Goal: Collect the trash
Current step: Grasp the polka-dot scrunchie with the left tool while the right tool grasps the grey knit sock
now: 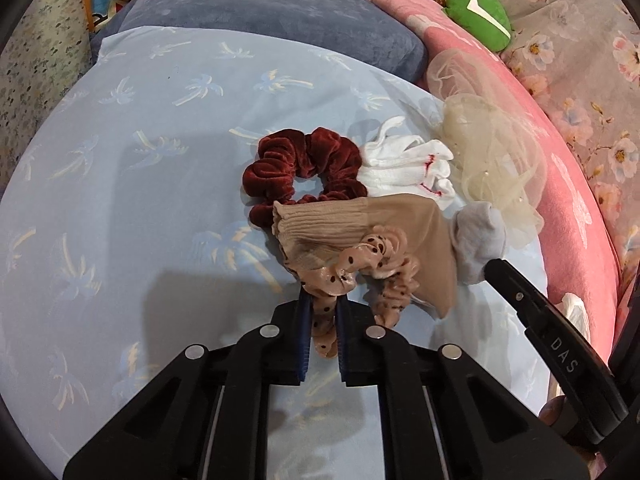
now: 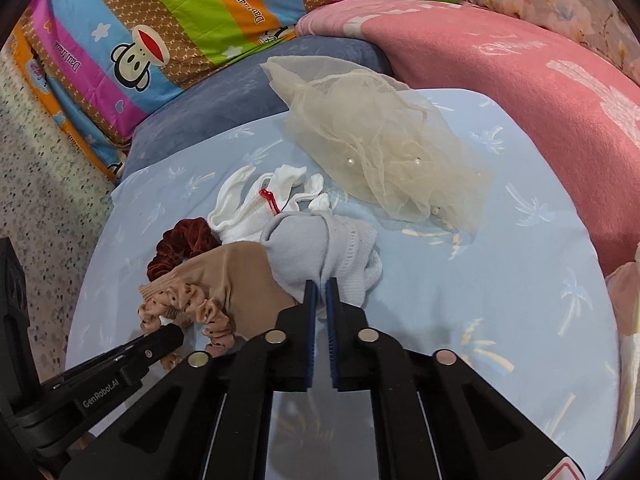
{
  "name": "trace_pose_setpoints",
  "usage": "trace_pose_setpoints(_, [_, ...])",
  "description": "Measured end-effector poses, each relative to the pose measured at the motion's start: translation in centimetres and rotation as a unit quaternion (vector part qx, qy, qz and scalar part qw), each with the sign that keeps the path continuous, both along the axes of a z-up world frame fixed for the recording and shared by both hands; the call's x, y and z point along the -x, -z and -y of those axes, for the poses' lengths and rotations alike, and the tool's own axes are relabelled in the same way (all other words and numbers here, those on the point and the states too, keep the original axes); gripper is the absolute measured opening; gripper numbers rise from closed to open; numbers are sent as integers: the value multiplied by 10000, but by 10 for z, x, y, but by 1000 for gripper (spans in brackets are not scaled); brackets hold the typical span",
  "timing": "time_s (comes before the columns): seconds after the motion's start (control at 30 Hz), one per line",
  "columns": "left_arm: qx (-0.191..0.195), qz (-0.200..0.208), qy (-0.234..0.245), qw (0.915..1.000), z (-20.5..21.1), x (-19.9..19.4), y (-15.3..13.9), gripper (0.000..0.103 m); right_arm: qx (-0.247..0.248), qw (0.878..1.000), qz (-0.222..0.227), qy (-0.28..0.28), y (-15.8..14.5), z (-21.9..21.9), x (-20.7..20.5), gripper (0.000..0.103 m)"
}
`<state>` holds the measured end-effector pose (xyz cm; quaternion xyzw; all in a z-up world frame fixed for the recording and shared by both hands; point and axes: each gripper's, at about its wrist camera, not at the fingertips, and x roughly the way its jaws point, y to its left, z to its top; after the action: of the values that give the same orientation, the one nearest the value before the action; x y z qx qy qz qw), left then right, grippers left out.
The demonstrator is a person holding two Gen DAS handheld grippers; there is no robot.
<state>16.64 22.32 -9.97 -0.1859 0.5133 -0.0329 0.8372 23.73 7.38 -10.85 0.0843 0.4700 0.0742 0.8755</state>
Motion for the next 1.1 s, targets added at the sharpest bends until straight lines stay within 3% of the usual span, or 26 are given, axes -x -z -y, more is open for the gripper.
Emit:
trace_pose_setpoints(0.6, [-94, 665, 620, 9958, 65, 23, -54, 9, 56, 9975, 665, 221, -63, 49, 71, 1])
trace_pose_setpoints(0.77, [-140, 800, 687, 9943, 76, 32, -65, 9, -31, 9985, 523, 174, -64, 61, 84, 2])
trace_pose_setpoints(0.83, [-163, 806, 690, 9942, 78, 33, -65, 9, -16, 9988, 482, 111, -59, 59, 90, 8])
trace_pose_setpoints(0.97, [-218, 778, 655, 9946, 78, 34, -63, 9, -117, 9994, 337, -7, -45, 50, 94, 31])
trace_pose_setpoints(1.1, [-262, 731, 575, 9953, 69, 34, -58, 9, -252, 9995, 119, -158, -27, 34, 91, 36])
